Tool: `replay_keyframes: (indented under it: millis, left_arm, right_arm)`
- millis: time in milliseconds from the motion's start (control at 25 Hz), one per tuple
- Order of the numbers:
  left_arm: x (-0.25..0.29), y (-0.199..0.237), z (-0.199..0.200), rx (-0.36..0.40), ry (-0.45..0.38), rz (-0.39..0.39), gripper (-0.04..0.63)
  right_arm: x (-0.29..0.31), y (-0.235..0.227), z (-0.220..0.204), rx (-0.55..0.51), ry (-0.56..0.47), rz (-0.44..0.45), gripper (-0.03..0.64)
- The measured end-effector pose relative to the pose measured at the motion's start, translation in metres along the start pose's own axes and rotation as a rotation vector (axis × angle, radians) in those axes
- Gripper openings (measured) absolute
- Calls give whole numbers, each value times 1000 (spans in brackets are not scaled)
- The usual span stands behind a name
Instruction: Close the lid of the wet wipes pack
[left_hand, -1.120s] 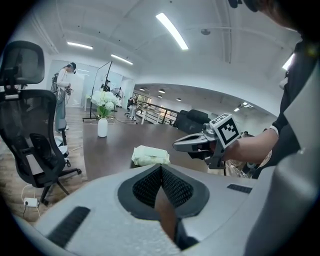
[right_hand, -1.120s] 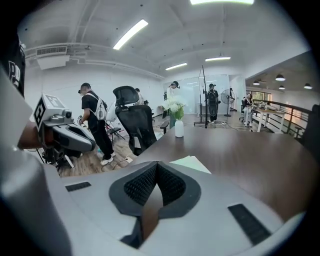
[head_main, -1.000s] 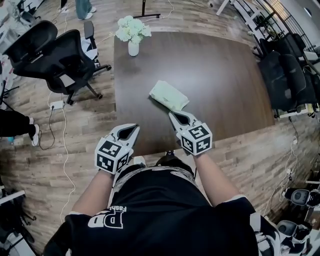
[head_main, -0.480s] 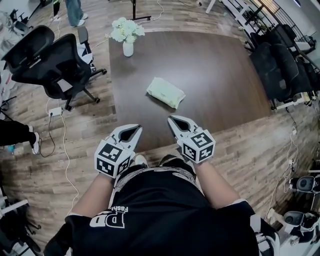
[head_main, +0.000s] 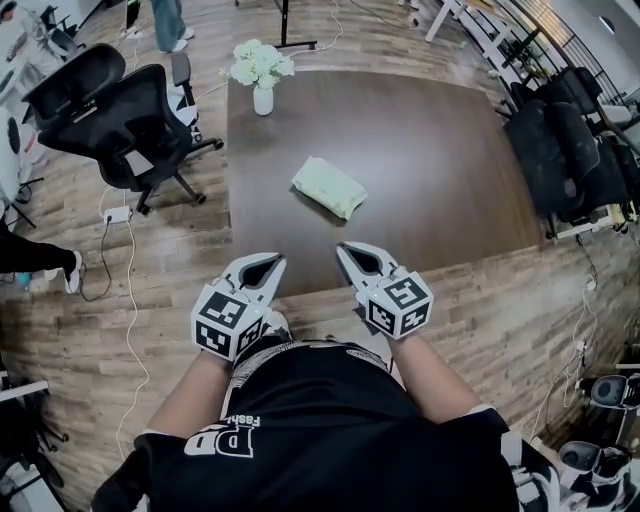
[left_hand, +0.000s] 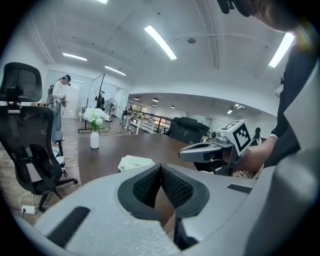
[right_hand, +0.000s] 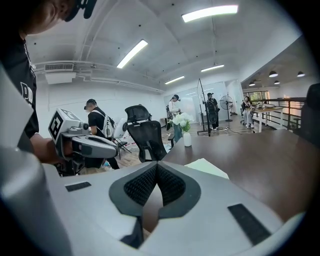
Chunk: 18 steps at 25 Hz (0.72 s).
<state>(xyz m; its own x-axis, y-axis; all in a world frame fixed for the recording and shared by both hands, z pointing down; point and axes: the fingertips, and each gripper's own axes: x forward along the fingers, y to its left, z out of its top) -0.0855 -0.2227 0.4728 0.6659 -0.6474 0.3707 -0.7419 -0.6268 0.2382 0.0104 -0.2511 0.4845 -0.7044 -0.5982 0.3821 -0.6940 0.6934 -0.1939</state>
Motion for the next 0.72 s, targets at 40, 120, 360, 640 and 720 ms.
replay_keyframes:
  millis: [40, 120, 360, 640, 720]
  left_arm:
    - [0, -6, -1, -1, -1, 6, 17]
    - [-1, -16, -3, -2, -1, 20, 17]
    - [-6, -46, -11, -10, -6, 58, 17]
    - [-12, -72, -21, -11, -8, 91, 17]
    - [-13, -79, -22, -8, -9, 96, 17]
  right_arm:
    - [-5, 0, -1, 0, 1, 6, 5]
    - [-13, 0, -5, -2, 4, 18, 5]
    - [-41, 2, -16, -12, 10, 53, 5]
    - [-62, 6, -28, -18, 6, 80, 5]
    - [-68, 6, -31, -18, 4, 84, 5]
